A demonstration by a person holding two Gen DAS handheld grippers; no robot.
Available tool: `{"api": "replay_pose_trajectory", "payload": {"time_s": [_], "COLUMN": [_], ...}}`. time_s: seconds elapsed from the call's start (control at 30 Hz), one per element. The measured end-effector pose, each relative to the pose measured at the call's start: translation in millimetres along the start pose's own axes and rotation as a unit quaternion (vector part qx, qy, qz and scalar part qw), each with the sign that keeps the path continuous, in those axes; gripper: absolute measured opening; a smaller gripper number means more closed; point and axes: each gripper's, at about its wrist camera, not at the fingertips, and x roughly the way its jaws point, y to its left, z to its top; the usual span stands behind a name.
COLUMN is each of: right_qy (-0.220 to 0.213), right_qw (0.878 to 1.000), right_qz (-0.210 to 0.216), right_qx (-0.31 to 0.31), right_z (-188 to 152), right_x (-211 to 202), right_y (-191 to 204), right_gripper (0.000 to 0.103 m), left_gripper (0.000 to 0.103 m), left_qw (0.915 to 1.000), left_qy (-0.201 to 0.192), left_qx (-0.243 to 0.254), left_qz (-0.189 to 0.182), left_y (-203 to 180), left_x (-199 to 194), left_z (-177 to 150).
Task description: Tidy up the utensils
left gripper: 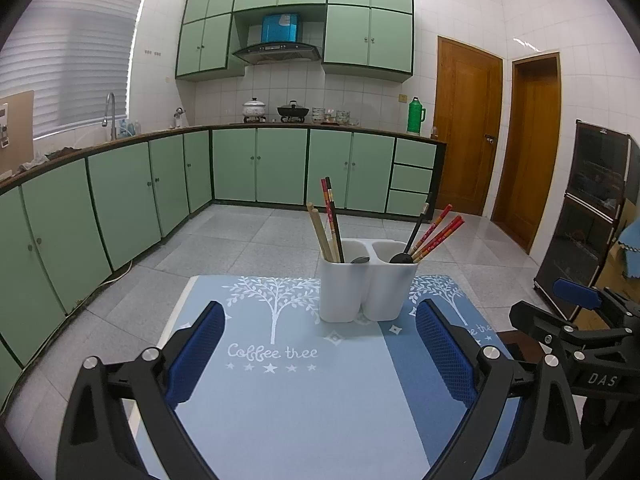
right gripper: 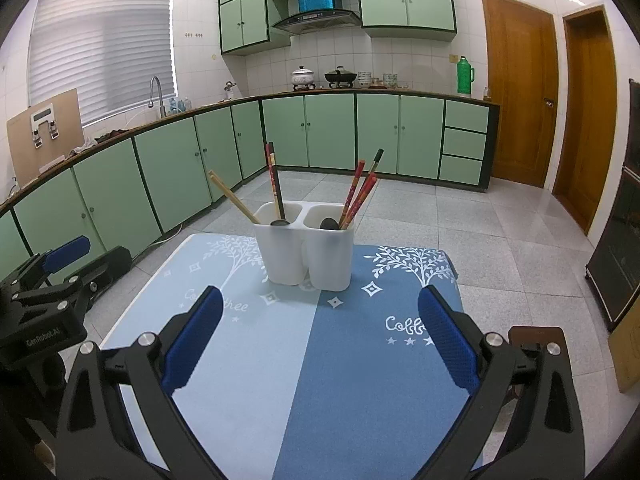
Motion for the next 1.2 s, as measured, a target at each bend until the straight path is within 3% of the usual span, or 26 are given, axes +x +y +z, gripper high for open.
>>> {"api": "replay_pose_trajectory", "payload": {"time_s": [1.2], "right_qy": [0.001], "right_qw": [1.000], "right_qz": [-0.007], "right_qx": [0.000], "right_z": [-3.3], "right_x": [3.0], "right_y": [-4.3], "right_gripper": [0.095], "left_gripper": [0.094], "left_qw": [1.0000], "left_qy": [0.001], "left_qx": [-0.002], "left_qz": [0.003], "left_y": [3.6], "left_x": [-0.8], "left_z": [1.0]}}
